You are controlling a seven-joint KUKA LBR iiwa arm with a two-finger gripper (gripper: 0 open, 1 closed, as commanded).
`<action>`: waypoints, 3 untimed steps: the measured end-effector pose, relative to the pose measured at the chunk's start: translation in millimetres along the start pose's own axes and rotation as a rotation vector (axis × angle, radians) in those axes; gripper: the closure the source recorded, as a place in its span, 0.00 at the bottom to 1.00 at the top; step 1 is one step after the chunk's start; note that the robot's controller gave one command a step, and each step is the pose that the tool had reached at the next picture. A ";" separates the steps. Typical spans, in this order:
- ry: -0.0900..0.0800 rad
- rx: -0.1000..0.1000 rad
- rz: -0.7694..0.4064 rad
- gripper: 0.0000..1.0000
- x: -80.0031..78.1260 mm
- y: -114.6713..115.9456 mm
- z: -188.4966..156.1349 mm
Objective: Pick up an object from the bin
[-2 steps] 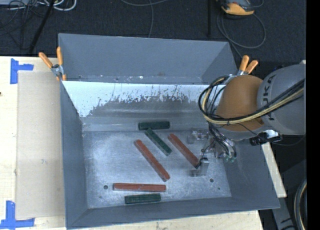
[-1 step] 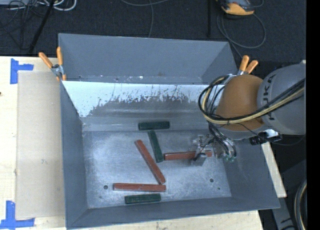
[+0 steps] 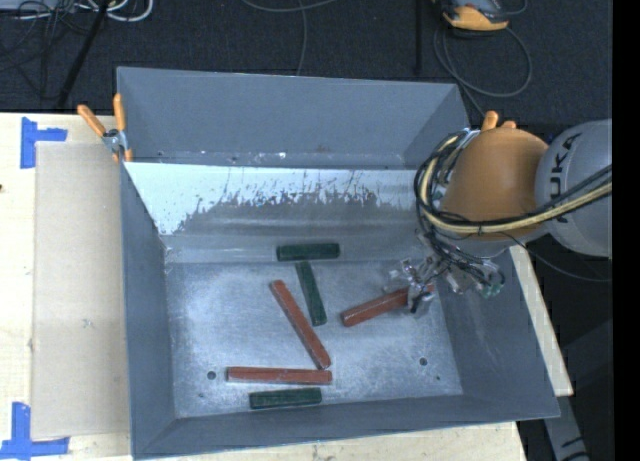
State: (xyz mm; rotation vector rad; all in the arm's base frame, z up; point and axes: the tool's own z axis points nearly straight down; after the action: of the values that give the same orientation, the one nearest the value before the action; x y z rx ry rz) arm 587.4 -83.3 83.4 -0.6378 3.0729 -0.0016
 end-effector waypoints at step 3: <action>0.002 -0.005 -0.388 0.00 15.3 -7.8 8.5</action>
Offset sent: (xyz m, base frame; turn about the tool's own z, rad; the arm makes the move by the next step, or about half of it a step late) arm -0.0074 -0.0068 0.0087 -0.0308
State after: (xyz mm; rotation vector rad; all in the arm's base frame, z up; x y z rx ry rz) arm 576.5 -96.6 74.9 -1.2192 2.8958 0.0045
